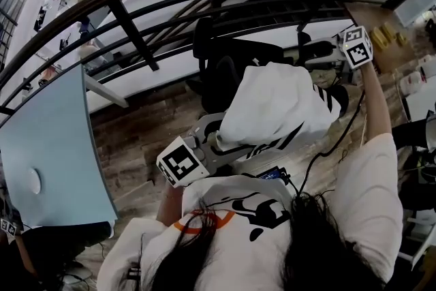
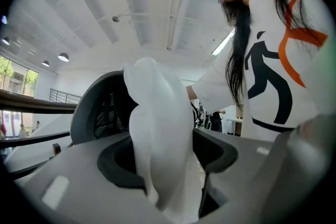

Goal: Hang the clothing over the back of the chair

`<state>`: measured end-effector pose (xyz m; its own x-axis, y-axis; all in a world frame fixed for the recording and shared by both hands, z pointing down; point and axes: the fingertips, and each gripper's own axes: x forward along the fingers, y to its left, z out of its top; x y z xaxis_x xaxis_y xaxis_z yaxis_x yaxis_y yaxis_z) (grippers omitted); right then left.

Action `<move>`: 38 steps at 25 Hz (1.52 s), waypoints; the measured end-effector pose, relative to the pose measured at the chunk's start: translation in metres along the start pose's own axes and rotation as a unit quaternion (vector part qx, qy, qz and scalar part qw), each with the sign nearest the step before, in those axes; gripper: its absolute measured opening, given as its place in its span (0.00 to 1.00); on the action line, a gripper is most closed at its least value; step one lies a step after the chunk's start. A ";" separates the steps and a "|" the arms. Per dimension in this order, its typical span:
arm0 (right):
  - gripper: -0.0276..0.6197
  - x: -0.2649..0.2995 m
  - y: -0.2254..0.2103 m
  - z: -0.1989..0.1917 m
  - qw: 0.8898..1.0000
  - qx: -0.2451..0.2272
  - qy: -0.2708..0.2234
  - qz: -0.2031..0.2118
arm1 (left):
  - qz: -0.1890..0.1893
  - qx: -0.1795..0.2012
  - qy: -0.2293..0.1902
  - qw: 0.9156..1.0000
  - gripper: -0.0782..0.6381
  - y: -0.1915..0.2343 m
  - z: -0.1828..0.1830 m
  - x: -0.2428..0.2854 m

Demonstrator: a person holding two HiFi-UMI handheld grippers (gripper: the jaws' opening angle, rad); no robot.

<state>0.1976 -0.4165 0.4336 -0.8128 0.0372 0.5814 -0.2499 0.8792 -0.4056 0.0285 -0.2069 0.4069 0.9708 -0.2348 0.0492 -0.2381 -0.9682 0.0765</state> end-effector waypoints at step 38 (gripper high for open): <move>0.33 -0.051 0.249 0.081 0.950 -0.255 -0.174 -0.045 | 0.181 -0.027 -0.012 0.983 0.69 -0.098 0.018 -0.026</move>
<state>0.1335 -0.2379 0.2456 -0.9471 -0.1304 0.2931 -0.1113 0.9905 0.0811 0.0266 -0.1075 0.3800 0.8227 -0.5653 0.0602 -0.5683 -0.8153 0.1111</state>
